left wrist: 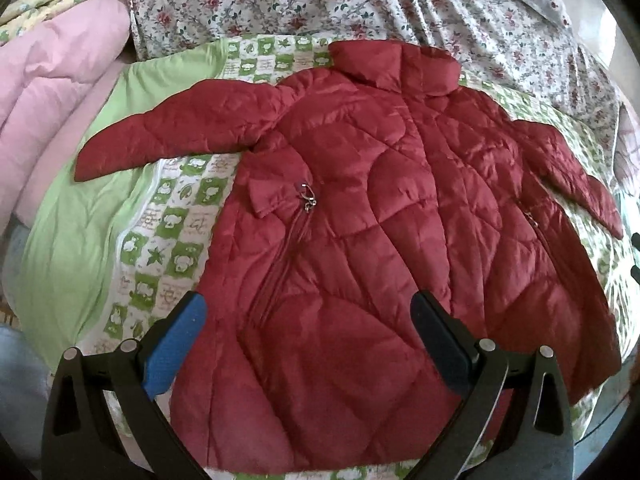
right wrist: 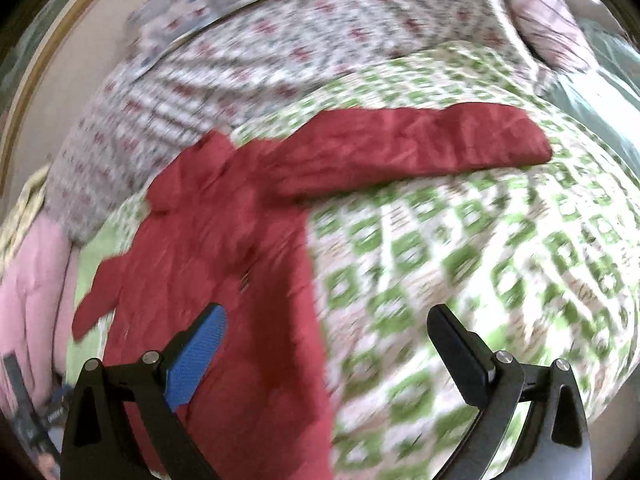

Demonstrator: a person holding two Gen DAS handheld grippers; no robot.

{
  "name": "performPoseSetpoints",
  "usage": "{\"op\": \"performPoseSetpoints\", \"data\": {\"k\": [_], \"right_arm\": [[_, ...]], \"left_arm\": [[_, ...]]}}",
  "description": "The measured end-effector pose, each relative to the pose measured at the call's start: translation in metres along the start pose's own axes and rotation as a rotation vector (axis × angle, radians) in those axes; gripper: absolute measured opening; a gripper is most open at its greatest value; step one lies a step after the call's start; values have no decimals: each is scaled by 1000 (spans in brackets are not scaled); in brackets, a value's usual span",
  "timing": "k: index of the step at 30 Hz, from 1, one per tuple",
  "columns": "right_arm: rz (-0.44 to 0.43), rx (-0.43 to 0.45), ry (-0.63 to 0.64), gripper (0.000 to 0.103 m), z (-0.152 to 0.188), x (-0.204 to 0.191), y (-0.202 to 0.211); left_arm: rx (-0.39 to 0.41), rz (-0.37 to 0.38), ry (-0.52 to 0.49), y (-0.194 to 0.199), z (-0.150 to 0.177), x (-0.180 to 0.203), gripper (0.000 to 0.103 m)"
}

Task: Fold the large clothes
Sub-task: 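Grasp the jacket sleeve with the right tool and lift it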

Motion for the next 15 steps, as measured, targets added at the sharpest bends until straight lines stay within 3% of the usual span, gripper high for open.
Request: {"op": "performPoseSetpoints", "data": {"k": [6, 15], "right_arm": [[96, 42, -161, 101, -36, 63, -43], [56, 78, -432, 93, -62, 138, -107]], "left_arm": [[-37, 7, 25, -20, -6, 4, 102], [-86, 3, 4, -46, -8, 15, 102]]}}
Point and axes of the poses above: each gripper's, at about its wrist camera, not at the fingertips, and y roughly against the way its jaws point, x to its right, z to its underside, the point moved 6 cm from there along -y, roughly the way its jaws point, and after that the axes turned 9 degrees about x, right-handed, at the moved point
